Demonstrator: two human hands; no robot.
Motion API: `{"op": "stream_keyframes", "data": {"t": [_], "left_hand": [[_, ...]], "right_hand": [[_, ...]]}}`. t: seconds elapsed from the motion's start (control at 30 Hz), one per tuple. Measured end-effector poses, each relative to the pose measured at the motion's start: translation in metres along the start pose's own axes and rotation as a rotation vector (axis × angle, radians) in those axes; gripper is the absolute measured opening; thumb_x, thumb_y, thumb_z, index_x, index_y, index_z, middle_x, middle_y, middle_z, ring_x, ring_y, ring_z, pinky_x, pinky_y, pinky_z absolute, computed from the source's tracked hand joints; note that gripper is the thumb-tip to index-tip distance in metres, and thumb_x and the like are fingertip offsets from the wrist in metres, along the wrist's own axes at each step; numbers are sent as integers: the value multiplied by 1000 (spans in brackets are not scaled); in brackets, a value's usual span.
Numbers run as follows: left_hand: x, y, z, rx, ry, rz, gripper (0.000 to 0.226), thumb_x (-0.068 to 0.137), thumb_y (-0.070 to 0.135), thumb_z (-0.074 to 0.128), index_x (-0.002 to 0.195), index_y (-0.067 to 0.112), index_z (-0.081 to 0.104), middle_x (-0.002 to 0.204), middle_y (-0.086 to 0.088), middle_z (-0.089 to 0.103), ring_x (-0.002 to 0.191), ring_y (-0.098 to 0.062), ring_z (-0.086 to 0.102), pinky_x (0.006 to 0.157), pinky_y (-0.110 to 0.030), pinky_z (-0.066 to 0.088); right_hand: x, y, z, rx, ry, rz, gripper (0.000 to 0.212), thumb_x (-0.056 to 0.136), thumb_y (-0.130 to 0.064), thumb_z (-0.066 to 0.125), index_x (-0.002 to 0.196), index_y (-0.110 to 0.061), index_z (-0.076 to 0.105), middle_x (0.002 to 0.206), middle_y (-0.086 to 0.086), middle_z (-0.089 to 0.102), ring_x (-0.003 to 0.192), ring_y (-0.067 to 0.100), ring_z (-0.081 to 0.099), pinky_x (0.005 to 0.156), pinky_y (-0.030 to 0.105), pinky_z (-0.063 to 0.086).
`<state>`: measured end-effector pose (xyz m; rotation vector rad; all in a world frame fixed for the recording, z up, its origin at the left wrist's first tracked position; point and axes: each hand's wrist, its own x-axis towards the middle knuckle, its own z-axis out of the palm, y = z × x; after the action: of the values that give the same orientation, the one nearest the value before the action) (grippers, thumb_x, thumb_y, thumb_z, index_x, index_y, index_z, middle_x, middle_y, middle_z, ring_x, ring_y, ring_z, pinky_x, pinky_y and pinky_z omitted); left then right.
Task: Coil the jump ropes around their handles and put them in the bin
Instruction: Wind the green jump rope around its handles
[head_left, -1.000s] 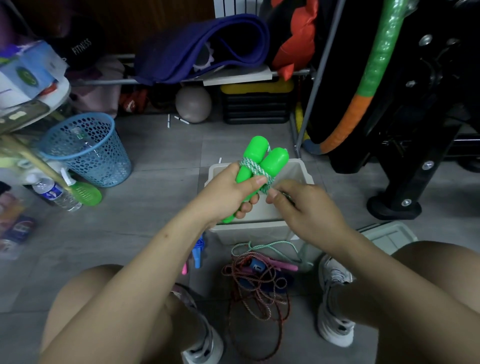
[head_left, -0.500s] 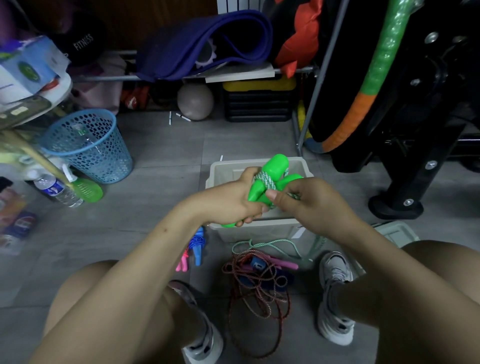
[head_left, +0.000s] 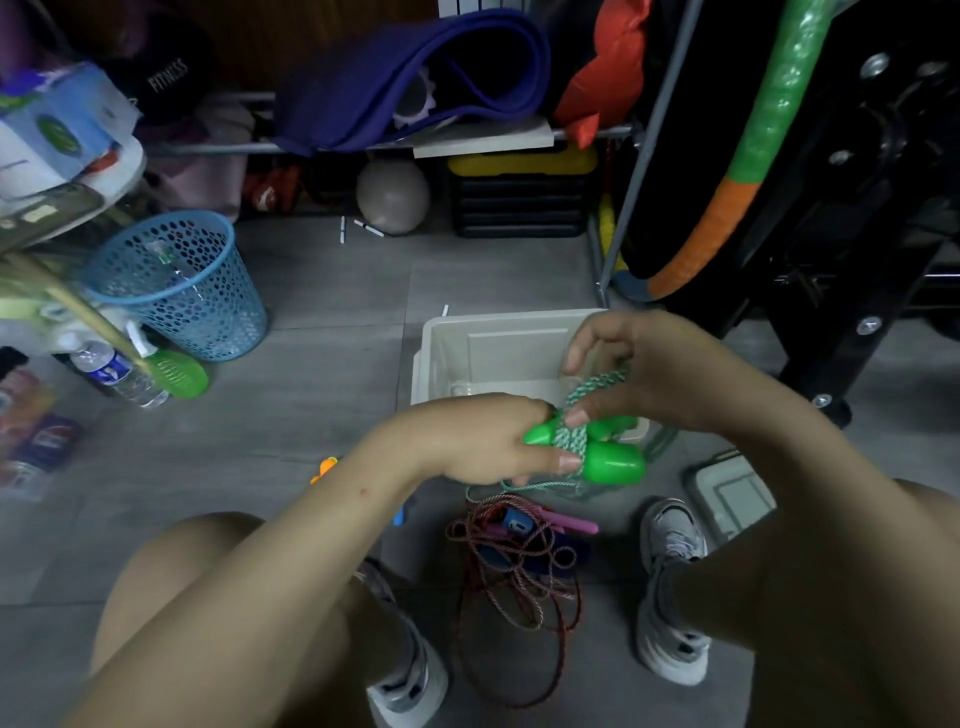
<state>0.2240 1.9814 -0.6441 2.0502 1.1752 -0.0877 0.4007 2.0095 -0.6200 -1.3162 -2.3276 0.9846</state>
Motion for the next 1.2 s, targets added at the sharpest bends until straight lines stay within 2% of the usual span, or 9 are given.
{"op": "stream_keyframes", "data": {"t": [0.17,0.3,0.5,0.63,0.77,0.87,0.97,1.1,1.2], "left_hand": [[-4,-5,3,-130,-6,-13,31,93,36,57,66,25,48,45,17,56,44,2,48,52,-14,40],[-8,-9,0,-420,-18,-20,15,92,17,61,77,16,56,63,5,63,52,-10,56,52,-24,49],[-9,-8,-3,-714,-69,-81,10,89,7,61,79,7,63,73,-9,69,60,-19,67,62,-29,58],[-6,-9,-4,-458,-35,-162,17,91,30,59,88,14,56,76,-9,69,67,-19,68,74,-32,56],[-12,-6,-2,-320,58,-123,27,89,41,60,82,15,55,65,-8,69,44,-12,56,48,-15,42],[-13,-2,-2,-286,62,-118,30,83,44,66,80,15,57,62,-6,68,41,-15,53,49,-19,40],[-14,0,0,-217,19,-128,33,77,45,72,78,16,58,62,-5,69,42,-16,53,49,-19,40],[-16,-3,-3,-254,17,-139,35,71,43,78,78,13,61,61,-6,68,41,-16,52,48,-18,39],[-16,-7,-7,-270,32,-144,33,69,39,80,76,12,62,59,-6,67,40,-16,49,47,-19,39]], "right_hand": [[1,10,14,37,-29,-153,24,70,-50,73,86,-32,74,95,-12,66,93,-1,59,89,28,46],[1,12,23,-121,56,-158,33,79,-62,48,88,-34,64,82,1,56,86,10,50,80,40,45],[2,13,22,-89,95,-172,33,77,-69,40,77,-40,56,74,-9,66,75,11,62,72,42,49],[5,15,24,-191,179,-137,49,75,-72,36,81,-32,63,75,-8,68,77,16,63,71,41,49],[2,17,22,-173,207,-89,51,78,-73,42,78,-28,65,73,-6,67,75,14,62,70,37,48],[3,14,12,-28,71,-55,47,73,-63,54,68,-18,66,58,-3,57,57,4,51,58,24,41],[3,18,5,238,-139,33,53,68,-49,67,69,4,64,58,12,45,56,15,41,55,25,32],[4,23,14,519,-164,23,27,69,-28,76,87,-12,65,58,5,44,52,15,38,50,23,30],[7,27,22,617,-124,-24,18,69,-22,76,77,-17,61,61,11,43,52,12,37,47,18,29]]}}
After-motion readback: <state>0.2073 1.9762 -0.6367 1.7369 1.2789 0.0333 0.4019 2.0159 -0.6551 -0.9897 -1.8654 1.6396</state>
